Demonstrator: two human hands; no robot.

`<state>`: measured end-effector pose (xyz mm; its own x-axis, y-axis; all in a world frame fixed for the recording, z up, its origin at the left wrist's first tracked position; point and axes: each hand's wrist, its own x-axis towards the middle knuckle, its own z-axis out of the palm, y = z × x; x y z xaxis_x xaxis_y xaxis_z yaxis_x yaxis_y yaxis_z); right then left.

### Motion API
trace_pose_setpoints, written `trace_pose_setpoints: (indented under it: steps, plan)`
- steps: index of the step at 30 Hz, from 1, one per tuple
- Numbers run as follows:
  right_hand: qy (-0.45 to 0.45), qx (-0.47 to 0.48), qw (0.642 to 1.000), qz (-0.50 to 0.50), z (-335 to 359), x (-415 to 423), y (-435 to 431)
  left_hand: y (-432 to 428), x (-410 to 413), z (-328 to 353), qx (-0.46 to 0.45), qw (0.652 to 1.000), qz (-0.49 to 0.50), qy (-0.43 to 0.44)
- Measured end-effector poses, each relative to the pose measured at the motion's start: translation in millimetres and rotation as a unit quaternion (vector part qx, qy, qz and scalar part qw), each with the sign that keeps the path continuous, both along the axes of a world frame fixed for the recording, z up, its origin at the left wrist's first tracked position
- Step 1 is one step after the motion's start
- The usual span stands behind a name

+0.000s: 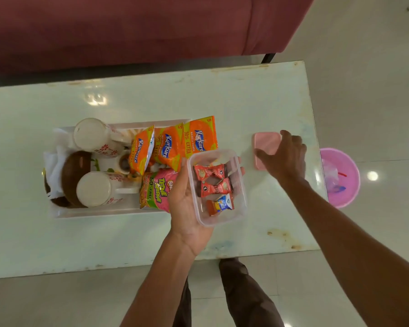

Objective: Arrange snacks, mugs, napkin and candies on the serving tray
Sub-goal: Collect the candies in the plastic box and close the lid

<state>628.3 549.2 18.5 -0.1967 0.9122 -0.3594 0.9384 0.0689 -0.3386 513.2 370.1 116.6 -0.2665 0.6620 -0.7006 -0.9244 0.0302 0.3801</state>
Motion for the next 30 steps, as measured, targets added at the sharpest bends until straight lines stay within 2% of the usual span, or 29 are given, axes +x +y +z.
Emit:
trace_pose_setpoints:
  steps: [6,10,12,16,18,22,25,30]
  plan:
    - [-0.043,0.044,0.998,-0.034,-32.4,-3.5,-19.9,-3.6,3.7,-13.9,-0.003,1.0,0.009,-0.013]
    - [-0.022,0.048,0.998,-0.03,-32.3,0.8,-26.0,-0.7,2.9,-16.1,-0.007,1.0,0.009,-0.01]
    - [0.026,0.031,0.997,-0.066,-15.6,-0.8,-23.1,1.2,1.2,-15.7,-0.006,1.0,0.014,-0.009]
    - [0.208,0.034,0.972,-0.104,54.6,-4.5,-33.0,6.5,-1.6,-11.4,-0.005,0.999,0.03,-0.011]
    - [0.245,0.029,0.967,-0.065,99.5,-3.2,-52.1,9.6,-0.8,-9.2,-0.003,0.999,0.047,-0.003]
    - [0.241,0.01,0.97,0.036,159.3,-1.0,-93.7,13.8,0.4,-7.1,-0.047,0.996,0.054,0.048]
    - [0.196,0.021,0.976,0.096,166.7,-7.1,-115.0,12.9,3.3,-5.4,-0.057,0.996,0.052,0.053]
    - [0.176,0.036,0.979,0.095,161.1,-17.2,-130.3,6.9,7.7,-1.6,-0.027,0.996,0.059,0.055]
